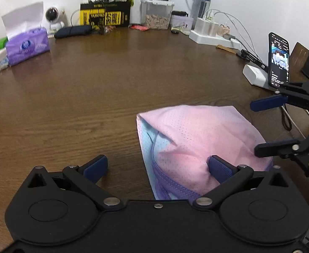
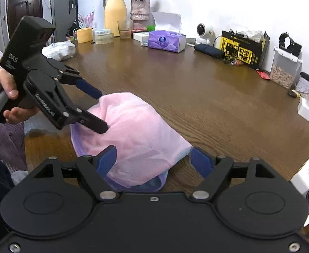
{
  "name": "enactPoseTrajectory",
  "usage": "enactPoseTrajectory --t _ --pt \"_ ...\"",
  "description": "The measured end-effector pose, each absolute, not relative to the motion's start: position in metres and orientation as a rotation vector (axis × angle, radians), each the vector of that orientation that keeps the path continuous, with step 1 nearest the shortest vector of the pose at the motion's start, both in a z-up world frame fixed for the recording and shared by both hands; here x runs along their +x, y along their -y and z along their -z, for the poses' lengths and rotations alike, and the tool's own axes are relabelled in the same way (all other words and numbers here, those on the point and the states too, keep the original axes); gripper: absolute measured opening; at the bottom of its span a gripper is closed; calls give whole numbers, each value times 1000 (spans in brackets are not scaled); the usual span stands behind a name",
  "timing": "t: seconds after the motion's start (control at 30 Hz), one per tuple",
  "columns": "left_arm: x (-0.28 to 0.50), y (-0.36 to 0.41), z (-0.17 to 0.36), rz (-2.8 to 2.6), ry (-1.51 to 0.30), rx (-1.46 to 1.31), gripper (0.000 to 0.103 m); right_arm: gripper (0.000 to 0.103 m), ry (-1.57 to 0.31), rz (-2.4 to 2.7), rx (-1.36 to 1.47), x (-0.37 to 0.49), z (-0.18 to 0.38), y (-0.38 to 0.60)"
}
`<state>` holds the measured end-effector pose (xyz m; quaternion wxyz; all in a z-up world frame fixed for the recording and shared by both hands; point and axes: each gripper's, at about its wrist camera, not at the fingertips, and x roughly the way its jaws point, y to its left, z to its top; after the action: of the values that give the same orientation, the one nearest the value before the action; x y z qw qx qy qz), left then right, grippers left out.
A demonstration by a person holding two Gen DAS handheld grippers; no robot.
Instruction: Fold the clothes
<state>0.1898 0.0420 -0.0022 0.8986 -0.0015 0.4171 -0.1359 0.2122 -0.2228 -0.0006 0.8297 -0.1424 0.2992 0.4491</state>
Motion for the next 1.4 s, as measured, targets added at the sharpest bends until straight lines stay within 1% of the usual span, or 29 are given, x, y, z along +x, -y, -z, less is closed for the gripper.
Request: enactPoseTrajectory --t 0.17,0.2,0.23,0.27,0.33,0.37,0.4,0.43,0.47,0.5,0.53,0.57,0.6,0.63,0.7,0.73,0.97,1.1,1.23,1.4 --pt "190 -34 4 320 -872 29 100 82 -686 -974 -301 217 11 219" --pt "189 -32 4 333 -870 36 96 82 -701 -991 -304 217 14 217" --pt "188 -31 3 349 -867 36 90 82 -707 -1008 -303 216 16 217" --pt "187 -29 2 365 -864 36 86 81 -705 -1020 -298 215 17 217" --pt "185 -26 1 396 -859 36 69 76 -702 -1043 -290 213 19 217" --pt "184 -25 0 412 -856 36 64 71 -700 -1056 -289 212 18 217" --pt "183 -24 -1 428 -852 36 53 65 -699 -1068 -288 211 18 216" --pt "182 -23 -2 444 -851 27 40 63 -697 -1074 -288 210 18 217" --pt "183 -23 -1 462 -854 -1 34 57 -696 -1078 -287 210 18 217" --pt "183 -24 -1 474 -854 -24 30 47 -693 -1094 -282 207 17 217" --pt "183 -23 0 472 -849 -33 25 42 -686 -1108 -278 205 17 217" --pt "183 -21 1 470 -841 -36 23 31 -677 -1116 -277 203 17 218" --pt "183 -20 0 469 -836 -35 20 25 -668 -1123 -276 201 16 218" --pt "183 -19 -2 470 -832 -31 18 21 -660 -1127 -279 200 16 219" --pt "185 -17 -8 475 -821 -20 17 16 -650 -1125 -285 200 12 221" --pt "185 -17 -11 479 -812 -14 16 15 -640 -1123 -287 201 9 222" --pt "189 -5 -54 504 -687 88 16 15 -534 -1089 -323 203 -37 230" --pt "196 -4 -77 510 -644 141 16 15 -505 -1081 -369 210 -63 226" --pt "199 -29 -99 486 -603 183 16 15 -463 -1089 -443 226 -95 195" --pt "208 -103 -138 352 -543 229 16 15 -366 -1175 -477 263 -128 119"
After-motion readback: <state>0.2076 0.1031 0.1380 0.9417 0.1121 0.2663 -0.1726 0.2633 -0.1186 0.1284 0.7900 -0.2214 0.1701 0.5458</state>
